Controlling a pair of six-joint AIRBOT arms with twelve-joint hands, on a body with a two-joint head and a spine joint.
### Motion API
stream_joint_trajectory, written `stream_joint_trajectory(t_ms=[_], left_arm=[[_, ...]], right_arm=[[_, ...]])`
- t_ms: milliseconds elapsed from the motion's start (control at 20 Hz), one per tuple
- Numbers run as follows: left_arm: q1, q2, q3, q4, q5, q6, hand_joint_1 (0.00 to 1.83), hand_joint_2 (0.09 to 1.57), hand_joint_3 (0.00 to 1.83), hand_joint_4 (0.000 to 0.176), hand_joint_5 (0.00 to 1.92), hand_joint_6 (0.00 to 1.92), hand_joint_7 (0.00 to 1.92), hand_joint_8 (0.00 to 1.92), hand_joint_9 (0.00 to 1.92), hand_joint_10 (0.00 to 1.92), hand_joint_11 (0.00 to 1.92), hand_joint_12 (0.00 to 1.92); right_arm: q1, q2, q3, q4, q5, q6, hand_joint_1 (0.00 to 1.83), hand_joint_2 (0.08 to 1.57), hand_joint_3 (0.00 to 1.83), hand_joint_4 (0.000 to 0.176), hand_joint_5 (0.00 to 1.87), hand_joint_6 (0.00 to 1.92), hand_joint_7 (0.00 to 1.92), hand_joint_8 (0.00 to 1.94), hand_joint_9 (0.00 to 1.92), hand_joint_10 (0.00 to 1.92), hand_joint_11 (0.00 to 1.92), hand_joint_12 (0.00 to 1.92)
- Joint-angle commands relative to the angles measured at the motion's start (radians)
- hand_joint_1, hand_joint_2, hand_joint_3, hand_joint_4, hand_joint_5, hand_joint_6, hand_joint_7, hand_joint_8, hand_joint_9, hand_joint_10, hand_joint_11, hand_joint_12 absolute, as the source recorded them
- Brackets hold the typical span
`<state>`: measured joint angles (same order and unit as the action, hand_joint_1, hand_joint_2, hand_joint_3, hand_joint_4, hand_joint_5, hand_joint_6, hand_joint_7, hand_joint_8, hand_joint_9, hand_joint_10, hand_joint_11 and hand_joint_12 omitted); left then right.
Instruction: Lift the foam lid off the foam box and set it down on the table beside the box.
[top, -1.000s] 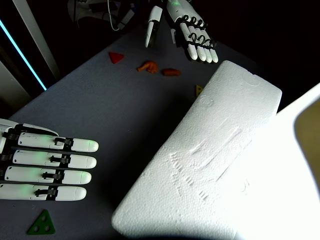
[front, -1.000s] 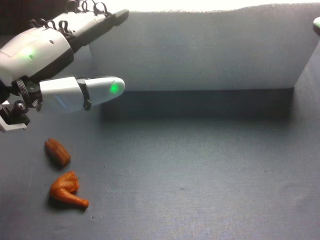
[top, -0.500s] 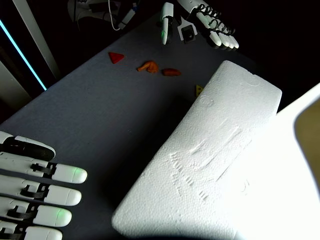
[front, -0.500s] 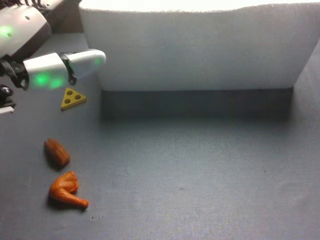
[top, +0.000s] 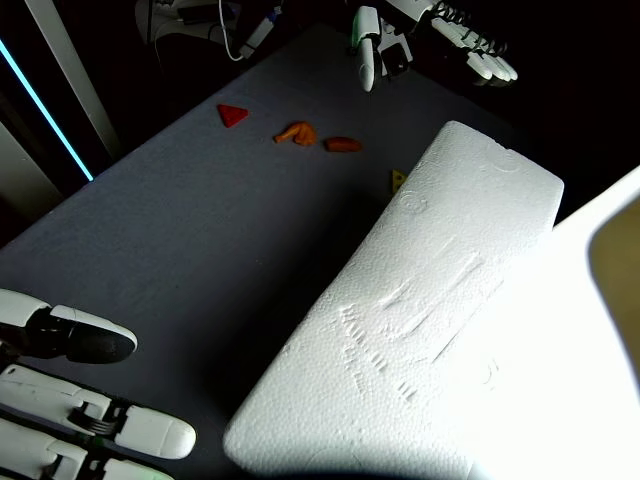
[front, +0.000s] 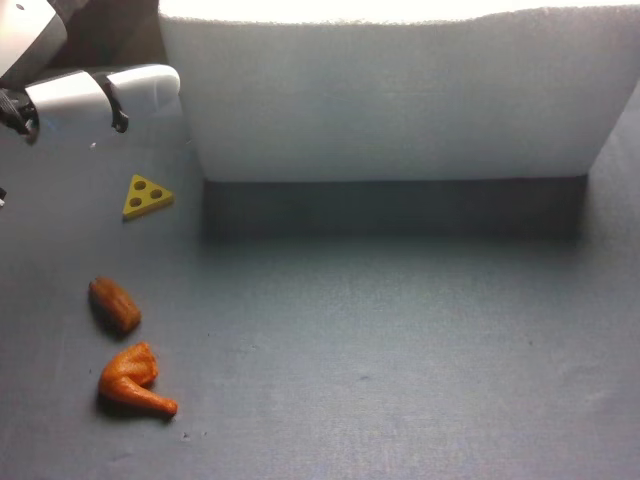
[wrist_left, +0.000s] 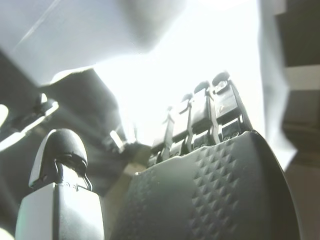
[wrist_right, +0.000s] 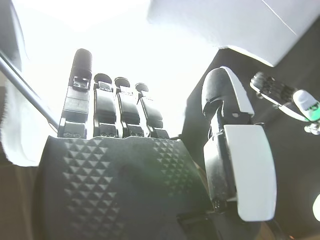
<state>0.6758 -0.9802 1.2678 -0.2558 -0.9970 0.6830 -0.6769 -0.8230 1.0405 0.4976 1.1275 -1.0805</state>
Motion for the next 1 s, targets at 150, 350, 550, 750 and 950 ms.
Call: stream_joint_trajectory(t_ms=[150,350,550,750,950], left_arm=[[-0.035,-0.017,0.03,-0.02,-0.07,0.004,0.54,1.1,0.0,0.011,0.0,0.0,0.0,0.0,0.0,0.0,0.0,0.0],[-0.041,-0.033,0.049,-0.052,-0.047,0.021,0.54,1.09,0.0,0.039,0.0,0.0,0.0,0.0,0.0,0.0,0.0,0.0],[-0.041,-0.041,0.062,-0.079,-0.033,0.026,0.54,1.1,0.0,0.018,0.0,0.0,0.0,0.0,0.0,0.0,0.0,0.0],[-0.044,-0.068,0.093,-0.093,0.006,0.02,0.53,1.06,0.0,0.024,0.0,0.0,0.0,0.0,0.0,0.0,0.0,0.0],[-0.044,-0.09,0.113,-0.109,0.024,0.017,0.53,1.03,0.0,0.02,0.0,0.0,0.0,0.0,0.0,0.0,0.0,0.0]], right_arm=[[0.054,-0.007,0.031,0.024,0.044,-0.066,0.56,1.25,0.0,0.0,0.0,0.0,0.0,0.0,0.0,0.0,0.0,0.0],[0.076,-0.027,0.056,0.067,0.011,-0.112,0.55,1.25,0.0,0.0,0.0,0.0,0.0,0.0,0.0,0.0,0.0,0.0],[0.081,-0.028,0.07,0.1,0.008,-0.113,0.55,1.24,0.0,0.0,0.0,0.0,0.0,0.0,0.0,0.0,0.0,0.0],[0.081,-0.043,0.094,0.134,-0.023,-0.113,0.58,1.25,0.0,0.0,0.0,0.0,0.0,0.0,0.0,0.0,0.0,0.0],[0.084,-0.067,0.124,0.162,-0.052,-0.111,0.51,1.24,0.0,0.0,0.0,0.0,0.0,0.0,0.0,0.0,0.0,0.0]])
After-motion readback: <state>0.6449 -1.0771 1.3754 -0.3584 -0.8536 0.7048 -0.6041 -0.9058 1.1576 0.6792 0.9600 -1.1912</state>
